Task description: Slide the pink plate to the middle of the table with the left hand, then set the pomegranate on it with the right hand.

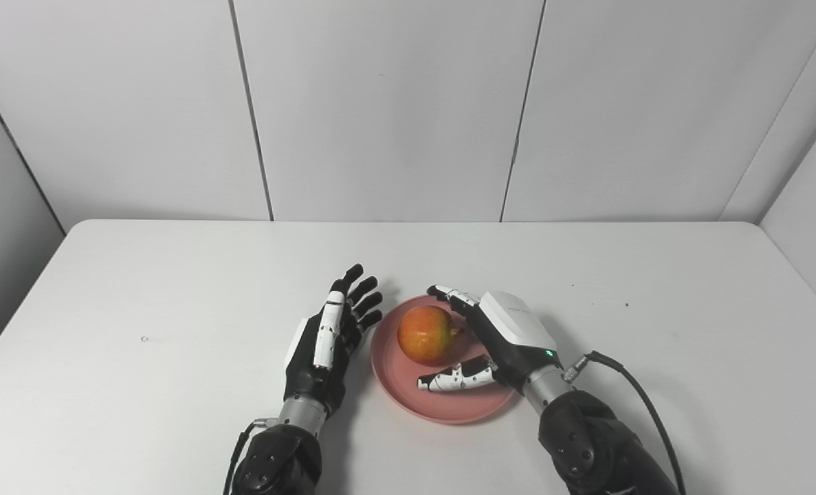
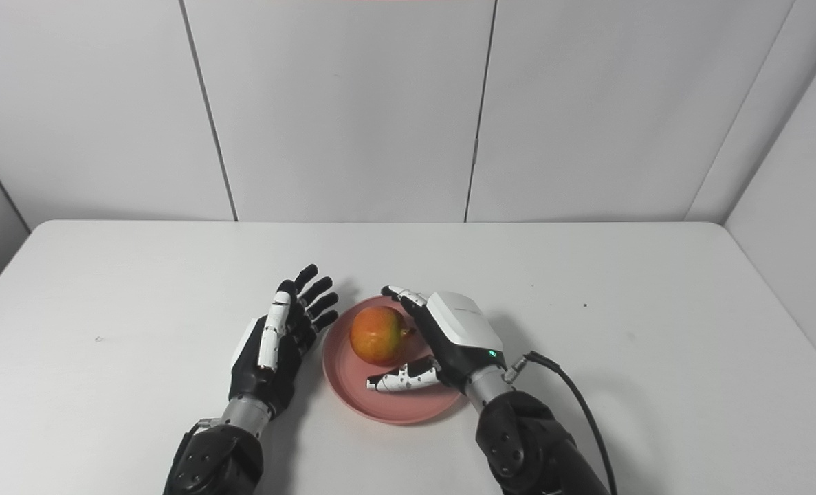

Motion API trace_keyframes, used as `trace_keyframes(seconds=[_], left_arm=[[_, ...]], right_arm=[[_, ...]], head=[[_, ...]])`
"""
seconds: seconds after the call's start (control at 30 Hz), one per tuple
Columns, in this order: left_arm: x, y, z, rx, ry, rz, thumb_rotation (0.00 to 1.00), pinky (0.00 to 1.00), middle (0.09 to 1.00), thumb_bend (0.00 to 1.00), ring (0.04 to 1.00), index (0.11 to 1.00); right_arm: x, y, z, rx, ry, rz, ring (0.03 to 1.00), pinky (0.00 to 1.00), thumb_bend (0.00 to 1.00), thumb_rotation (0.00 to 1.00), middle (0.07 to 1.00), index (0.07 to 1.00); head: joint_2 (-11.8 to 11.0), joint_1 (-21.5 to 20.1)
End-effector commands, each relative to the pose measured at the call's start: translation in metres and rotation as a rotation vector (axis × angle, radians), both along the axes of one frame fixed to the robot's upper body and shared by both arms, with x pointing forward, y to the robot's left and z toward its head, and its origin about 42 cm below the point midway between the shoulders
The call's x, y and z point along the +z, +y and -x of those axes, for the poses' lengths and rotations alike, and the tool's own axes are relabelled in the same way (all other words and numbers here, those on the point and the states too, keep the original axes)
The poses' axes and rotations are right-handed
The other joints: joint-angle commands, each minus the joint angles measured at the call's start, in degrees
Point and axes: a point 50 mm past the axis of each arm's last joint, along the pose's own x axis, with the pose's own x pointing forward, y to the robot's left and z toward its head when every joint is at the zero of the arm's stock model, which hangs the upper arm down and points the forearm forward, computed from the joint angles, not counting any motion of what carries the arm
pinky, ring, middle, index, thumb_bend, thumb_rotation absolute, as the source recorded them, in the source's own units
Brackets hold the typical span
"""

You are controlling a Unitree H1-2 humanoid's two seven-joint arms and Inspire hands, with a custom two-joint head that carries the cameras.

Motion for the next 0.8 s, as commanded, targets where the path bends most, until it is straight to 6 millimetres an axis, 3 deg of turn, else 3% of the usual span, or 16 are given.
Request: trace_keyframes(seconds=[0.0,0.13,0.5,0.77], left_arm=[[0.000,-0.002,0.000,0.002,0.014,0.004,1.00,0.87,0.901,0.45,0.882,0.905],[0.000,-0.002,0.000,0.002,0.015,0.004,1.00,0.87,0.901,0.46,0.882,0.905],[-0.001,-0.001,-0.001,0.006,0.019,0.002,1.00,0.87,0.898,0.46,0.882,0.899],[-0.001,0.000,-0.001,0.008,0.016,0.006,1.00,0.87,0.900,0.46,0.883,0.900]], right_arm=[[0.020,-0.001,0.001,0.044,-0.066,-0.010,0.841,0.76,0.95,0.39,0.873,0.879],[0.028,-0.007,0.004,0.062,-0.063,-0.018,0.872,0.79,1.00,0.44,0.903,0.920],[0.061,-0.028,0.016,0.092,-0.051,-0.182,0.915,0.84,1.00,0.49,0.953,0.959],[0.061,-0.045,0.016,0.034,-0.089,-0.296,0.915,0.86,1.00,0.59,0.949,0.959]], head=[[-0.06,0.01],[-0.08,-0.12],[-0.36,-0.35],[-0.56,-0.44]])
